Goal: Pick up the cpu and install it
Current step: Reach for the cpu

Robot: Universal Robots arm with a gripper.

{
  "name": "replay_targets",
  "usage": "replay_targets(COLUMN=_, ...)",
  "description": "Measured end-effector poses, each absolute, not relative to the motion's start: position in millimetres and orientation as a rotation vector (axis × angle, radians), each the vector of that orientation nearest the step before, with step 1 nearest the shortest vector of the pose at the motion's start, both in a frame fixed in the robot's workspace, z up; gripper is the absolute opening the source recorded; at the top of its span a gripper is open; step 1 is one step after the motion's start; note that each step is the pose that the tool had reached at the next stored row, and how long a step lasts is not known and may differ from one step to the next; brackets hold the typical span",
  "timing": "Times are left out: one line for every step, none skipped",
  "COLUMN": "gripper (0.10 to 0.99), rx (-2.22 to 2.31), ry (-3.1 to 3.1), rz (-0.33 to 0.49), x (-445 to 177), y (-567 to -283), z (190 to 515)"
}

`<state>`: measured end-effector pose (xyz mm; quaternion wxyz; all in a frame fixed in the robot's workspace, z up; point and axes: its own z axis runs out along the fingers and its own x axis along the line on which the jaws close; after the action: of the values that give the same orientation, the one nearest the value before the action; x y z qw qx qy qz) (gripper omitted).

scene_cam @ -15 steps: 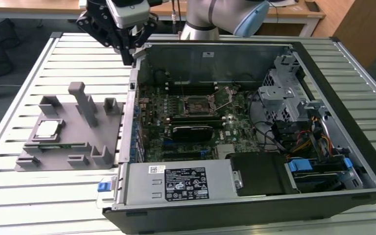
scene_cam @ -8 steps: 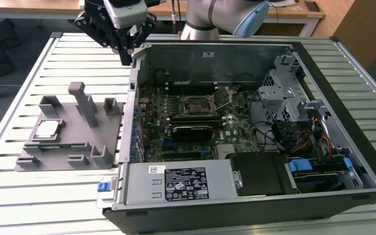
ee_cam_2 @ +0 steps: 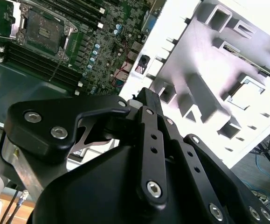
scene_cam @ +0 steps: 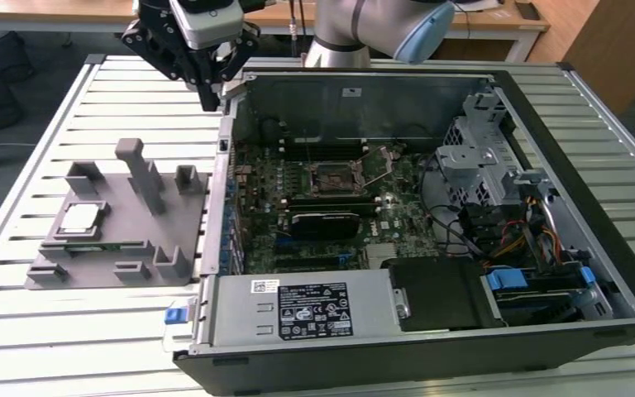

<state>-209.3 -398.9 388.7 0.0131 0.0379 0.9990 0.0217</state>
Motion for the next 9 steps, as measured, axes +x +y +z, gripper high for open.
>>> replay_targets(gripper=0.106, rx=0.118, ry=3.112, rz=0.068, x=-209.8, y=-398.9, z=388.6)
replay_targets(gripper=0.106, rx=0.118, ry=3.112, rz=0.068, x=-210.2, y=-398.9, z=388.6)
replay_targets(gripper=0.106, rx=0.118, ry=3.112, rz=0.068, x=-210.7, y=-398.9, z=388.6)
replay_targets(gripper=0.106, rx=0.118, ry=3.112, rz=0.068, x=-211.1, y=-398.9, z=388.5)
replay_targets(gripper=0.106, rx=0.118, ry=3.112, rz=0.068, x=-211.6, y=-398.9, z=388.5)
replay_targets(gripper=0.106, rx=0.118, ry=3.112, rz=0.068, x=-212.1, y=-398.9, z=388.4)
replay_targets(gripper=0.106, rx=0.118, ry=3.113, rz=0.068, x=-212.6, y=-398.9, z=388.4)
replay_targets(gripper=0.106, rx=0.118, ry=3.113, rz=0.068, x=-212.9, y=-398.9, z=388.4)
replay_targets(gripper=0.106, rx=0.118, ry=3.113, rz=0.068, x=-213.2, y=-398.9, z=388.3)
